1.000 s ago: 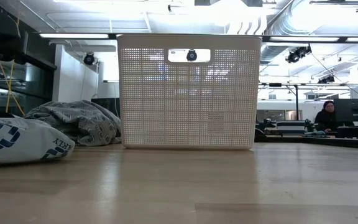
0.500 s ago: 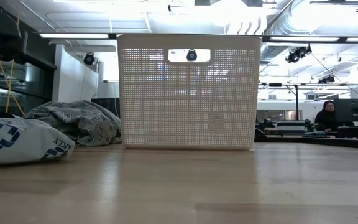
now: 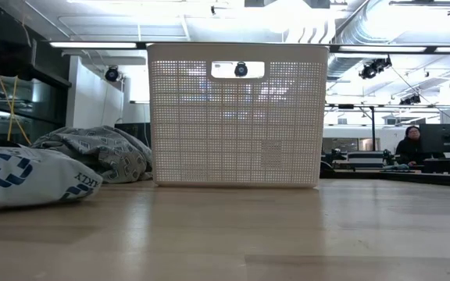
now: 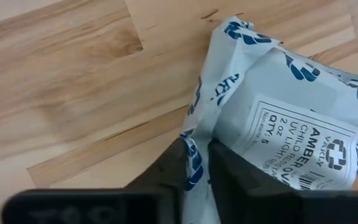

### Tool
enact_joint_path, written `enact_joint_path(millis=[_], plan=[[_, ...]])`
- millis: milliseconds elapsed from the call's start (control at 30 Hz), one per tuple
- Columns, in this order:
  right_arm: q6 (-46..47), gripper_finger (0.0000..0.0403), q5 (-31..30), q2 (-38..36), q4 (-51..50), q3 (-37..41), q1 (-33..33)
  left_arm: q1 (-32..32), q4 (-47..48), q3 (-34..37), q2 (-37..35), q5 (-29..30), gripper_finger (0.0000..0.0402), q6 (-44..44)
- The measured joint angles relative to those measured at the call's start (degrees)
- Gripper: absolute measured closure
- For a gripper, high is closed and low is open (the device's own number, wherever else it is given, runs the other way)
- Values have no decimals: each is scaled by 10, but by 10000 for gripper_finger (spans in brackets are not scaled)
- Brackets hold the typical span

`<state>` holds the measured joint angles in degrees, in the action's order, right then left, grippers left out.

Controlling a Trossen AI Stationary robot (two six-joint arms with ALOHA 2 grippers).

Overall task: Pick & place medical supplies in basket/bin
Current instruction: Put the mailer bag into the white bin

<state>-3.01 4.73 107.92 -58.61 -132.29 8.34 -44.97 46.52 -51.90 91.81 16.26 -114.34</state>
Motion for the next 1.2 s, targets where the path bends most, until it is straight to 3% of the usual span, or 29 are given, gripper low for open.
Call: enact_joint_path(millis=[233,967,1200], plan=[[0,238,0,0,0,0,0,0,0,0,0,22,380,1],[0,239,-4,0,0,0,0,0,2,-3,0,27,380,-10],[-7,242,-26,0,0,0,-1,1,65,-40,3,22,380,-10]])
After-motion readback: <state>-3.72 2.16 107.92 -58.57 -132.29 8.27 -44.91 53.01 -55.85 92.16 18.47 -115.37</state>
